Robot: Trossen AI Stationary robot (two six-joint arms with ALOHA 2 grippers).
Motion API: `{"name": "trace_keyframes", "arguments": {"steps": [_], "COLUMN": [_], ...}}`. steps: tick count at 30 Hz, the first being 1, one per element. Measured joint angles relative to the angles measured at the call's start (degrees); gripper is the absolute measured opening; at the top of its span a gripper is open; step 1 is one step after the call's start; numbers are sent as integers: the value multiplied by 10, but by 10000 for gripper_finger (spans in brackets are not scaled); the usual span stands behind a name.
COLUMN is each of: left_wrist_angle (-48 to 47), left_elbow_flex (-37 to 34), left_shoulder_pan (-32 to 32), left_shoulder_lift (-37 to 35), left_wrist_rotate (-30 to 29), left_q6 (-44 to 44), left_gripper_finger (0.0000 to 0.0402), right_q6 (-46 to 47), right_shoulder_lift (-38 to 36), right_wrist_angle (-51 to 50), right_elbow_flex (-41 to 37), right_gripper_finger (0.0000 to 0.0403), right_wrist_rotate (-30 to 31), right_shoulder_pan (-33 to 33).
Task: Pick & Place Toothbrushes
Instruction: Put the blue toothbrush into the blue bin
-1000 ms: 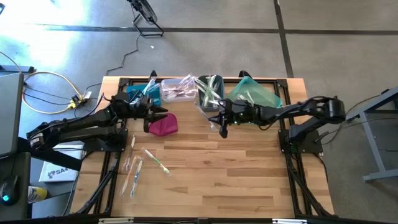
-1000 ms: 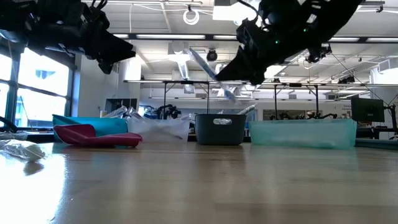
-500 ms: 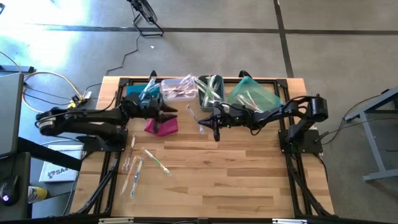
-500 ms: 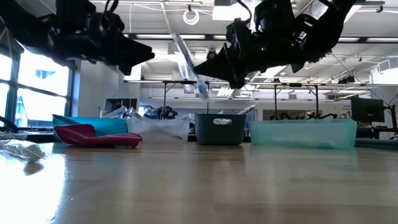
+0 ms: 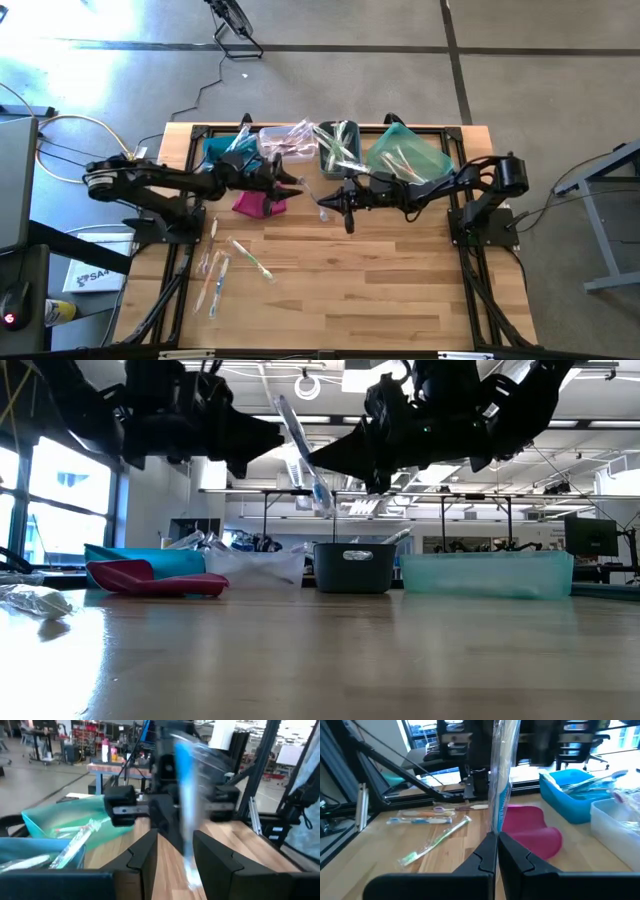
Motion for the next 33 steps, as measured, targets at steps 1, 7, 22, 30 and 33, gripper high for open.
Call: {"name": "trace_keyframes", "arguments": {"steps": [1,7,22,30,33], "left_wrist_angle": [-3,-21,-88,-85,-75], "left_elbow_flex": [9,46,54,54,54], "left_shoulder_pan": [0,0,0,0,0], "left_shoulder_lift": [7,30,35,35,35], "left_wrist_rotate": [0,7,17,57,57], "left_q6": [-7,-18,-18,-18,-18], "left_gripper_finger": [122,122,122,122,122], "right_q6": [-1,-1,-16,-16,-16], "right_shoulder_lift": [0,0,-4,-4,-4], "right_wrist_angle": [0,-5,12,9,-2], "right_elbow_flex": [0,0,0,0,0], "right_gripper_finger": [3,3,3,3,3], "right_wrist_rotate": [0,15,15,38,43], "right_shoulder_pan": [2,5,5,5,5]}}
